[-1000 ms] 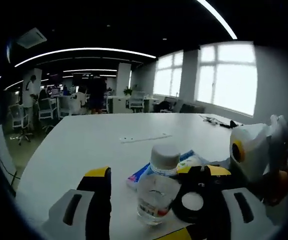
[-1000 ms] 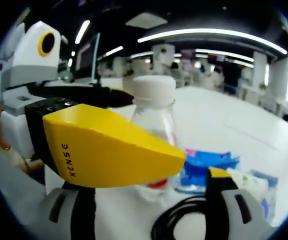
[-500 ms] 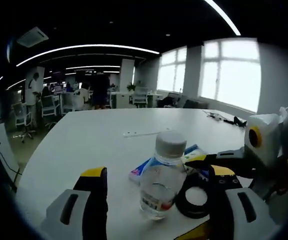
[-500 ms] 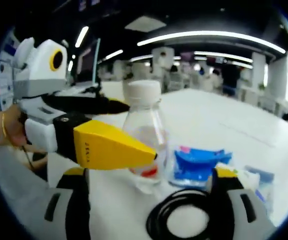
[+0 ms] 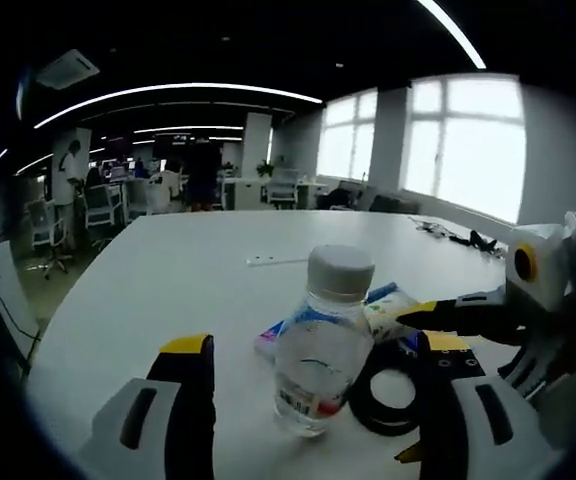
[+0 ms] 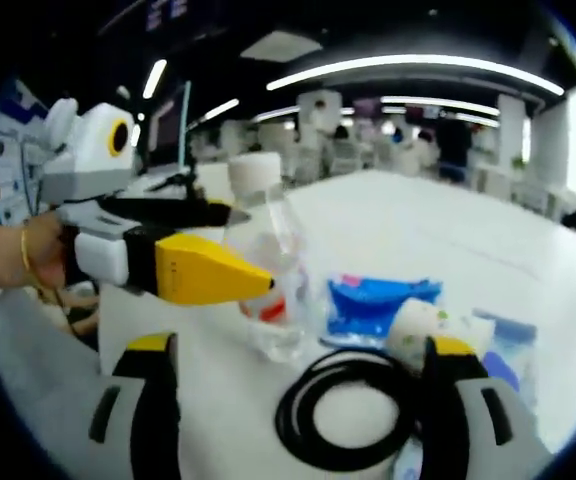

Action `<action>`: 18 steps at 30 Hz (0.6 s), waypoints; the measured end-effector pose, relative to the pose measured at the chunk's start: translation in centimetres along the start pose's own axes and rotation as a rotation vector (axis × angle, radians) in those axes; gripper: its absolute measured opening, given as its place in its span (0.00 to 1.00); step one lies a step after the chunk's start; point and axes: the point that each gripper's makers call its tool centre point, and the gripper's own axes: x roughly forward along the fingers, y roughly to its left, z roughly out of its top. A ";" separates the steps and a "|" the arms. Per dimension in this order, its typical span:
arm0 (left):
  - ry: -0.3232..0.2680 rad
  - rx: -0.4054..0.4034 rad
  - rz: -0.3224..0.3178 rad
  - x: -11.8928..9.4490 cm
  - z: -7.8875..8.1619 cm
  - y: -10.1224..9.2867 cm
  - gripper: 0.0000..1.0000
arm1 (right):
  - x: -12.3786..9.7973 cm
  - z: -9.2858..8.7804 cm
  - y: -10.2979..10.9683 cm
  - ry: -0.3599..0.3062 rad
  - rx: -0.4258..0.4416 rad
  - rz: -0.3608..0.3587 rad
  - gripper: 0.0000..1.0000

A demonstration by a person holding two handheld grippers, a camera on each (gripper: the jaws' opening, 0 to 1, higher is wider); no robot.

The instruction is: Arrange the tabletop items into an orderly group along one side of the table until the central work area is clear of visible clutter.

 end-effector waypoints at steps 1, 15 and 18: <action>0.000 -0.007 0.008 0.1 0.0 0.1 0.83 | -0.2 -0.1 -0.1 0.001 0.001 -0.004 1.00; 0.029 -0.010 0.034 0.7 -1.1 0.2 0.74 | -3.0 -1.3 -1.1 0.006 -0.004 -0.025 1.00; 0.031 -0.020 0.038 0.8 -1.1 0.3 0.73 | -3.6 -1.3 -1.4 0.001 0.004 -0.034 1.00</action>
